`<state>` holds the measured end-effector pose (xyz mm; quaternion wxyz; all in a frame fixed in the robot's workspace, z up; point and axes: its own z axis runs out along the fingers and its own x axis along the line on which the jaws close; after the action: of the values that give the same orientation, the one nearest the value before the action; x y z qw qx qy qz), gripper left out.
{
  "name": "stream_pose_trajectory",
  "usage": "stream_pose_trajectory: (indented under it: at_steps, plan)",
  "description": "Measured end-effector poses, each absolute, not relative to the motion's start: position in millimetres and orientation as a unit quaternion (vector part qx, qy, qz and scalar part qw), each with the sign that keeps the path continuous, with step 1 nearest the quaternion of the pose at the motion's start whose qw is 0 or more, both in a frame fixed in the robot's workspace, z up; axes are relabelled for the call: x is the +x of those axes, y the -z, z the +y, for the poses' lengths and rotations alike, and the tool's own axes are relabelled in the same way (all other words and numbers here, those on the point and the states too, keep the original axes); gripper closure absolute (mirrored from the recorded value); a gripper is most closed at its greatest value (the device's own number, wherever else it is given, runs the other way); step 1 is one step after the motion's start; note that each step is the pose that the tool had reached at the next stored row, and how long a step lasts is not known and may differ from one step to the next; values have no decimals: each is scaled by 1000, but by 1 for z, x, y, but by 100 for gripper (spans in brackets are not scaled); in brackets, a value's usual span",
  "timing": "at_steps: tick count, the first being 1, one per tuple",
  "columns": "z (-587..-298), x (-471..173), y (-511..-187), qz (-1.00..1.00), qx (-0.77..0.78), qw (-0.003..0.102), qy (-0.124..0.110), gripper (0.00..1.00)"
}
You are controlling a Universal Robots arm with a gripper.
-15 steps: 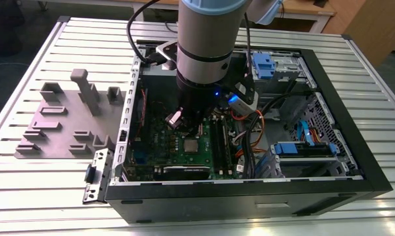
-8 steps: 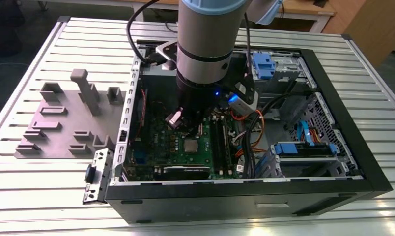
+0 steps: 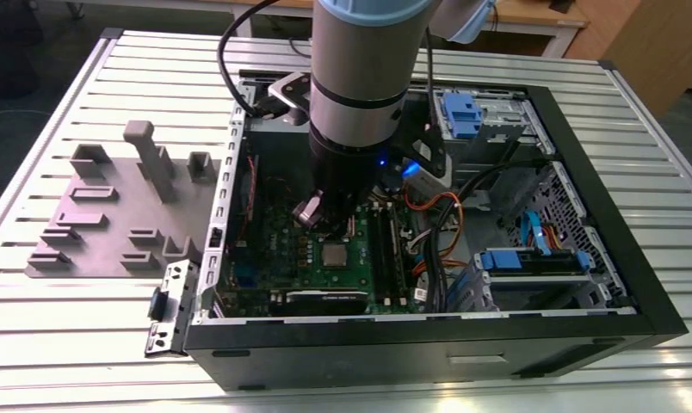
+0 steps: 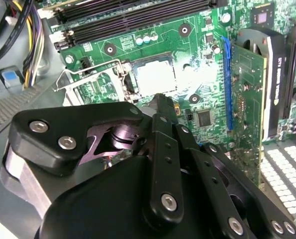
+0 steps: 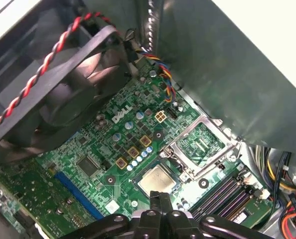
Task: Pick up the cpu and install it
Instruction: 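Close the cpu cover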
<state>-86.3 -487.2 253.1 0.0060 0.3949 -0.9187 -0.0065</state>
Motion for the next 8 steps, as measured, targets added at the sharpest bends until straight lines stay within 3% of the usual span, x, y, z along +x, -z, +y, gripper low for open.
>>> stream_pose_trajectory:
  at_steps: [8]
  plan:
    - [-487,-86,-253,-907,421,6,6,89]
